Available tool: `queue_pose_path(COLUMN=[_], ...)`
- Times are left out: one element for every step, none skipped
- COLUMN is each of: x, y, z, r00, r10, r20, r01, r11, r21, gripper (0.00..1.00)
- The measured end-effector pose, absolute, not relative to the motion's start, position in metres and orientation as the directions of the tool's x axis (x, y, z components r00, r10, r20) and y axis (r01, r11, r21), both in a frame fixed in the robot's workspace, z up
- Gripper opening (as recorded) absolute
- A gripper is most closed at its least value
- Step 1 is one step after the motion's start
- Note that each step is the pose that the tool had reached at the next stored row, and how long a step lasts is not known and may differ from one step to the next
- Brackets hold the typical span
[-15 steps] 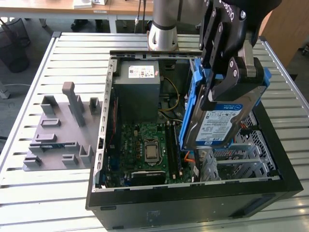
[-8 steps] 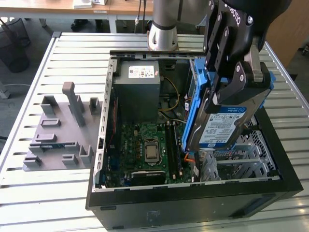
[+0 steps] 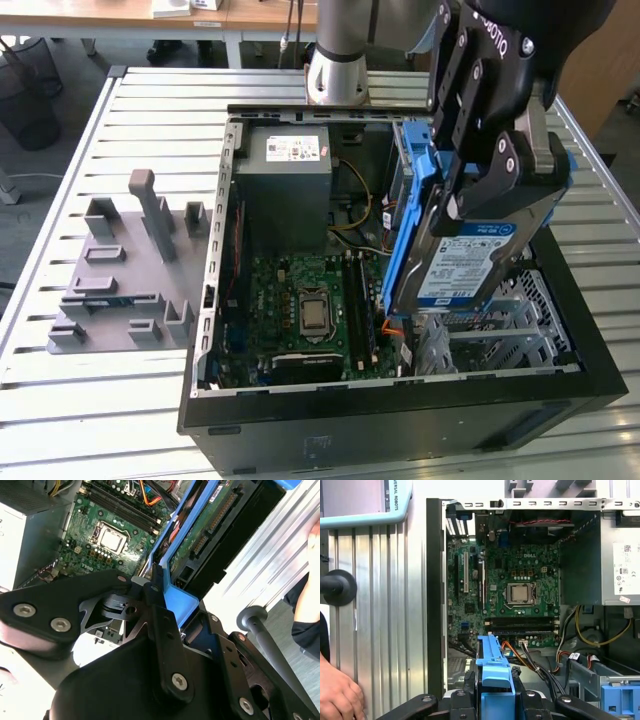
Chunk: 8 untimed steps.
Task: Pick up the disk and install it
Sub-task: 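Insert the disk into the insertion slot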
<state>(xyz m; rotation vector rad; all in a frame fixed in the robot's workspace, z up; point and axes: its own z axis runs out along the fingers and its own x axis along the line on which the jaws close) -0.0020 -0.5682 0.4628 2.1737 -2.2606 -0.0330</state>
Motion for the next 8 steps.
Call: queue_pose_path(x=[0.0,0.001,0.003,0.004,0.006,0.007,0.009,0.01], y=[-0.568,-0.568,-0.568,-0.569,-0.569,-0.569,-0.569,-0.569], z=[0.463,0.462,0.462,0.462,0.462,0.461,0.461,0.461], r00=[-0.039,-0.039,-0.039,-0.039,-0.039,-0.039,-0.039,-0.039], r10=[-0.999,-0.999,-0.999,-0.999,-0.999,-0.999,-0.999,-0.999], r20=[-0.011,-0.011,-0.011,-0.011,-0.011,-0.011,-0.011,-0.011], r01=[-0.999,-0.999,-0.999,-0.999,-0.999,-0.999,-0.999,-0.999], r11=[0.039,0.039,0.039,0.039,0.039,0.039,0.039,0.039], r21=[0.019,0.019,0.019,0.019,0.019,0.019,0.019,0.019], gripper=[0.36,0.36,0.36,0.36,0.36,0.36,0.36,0.36])
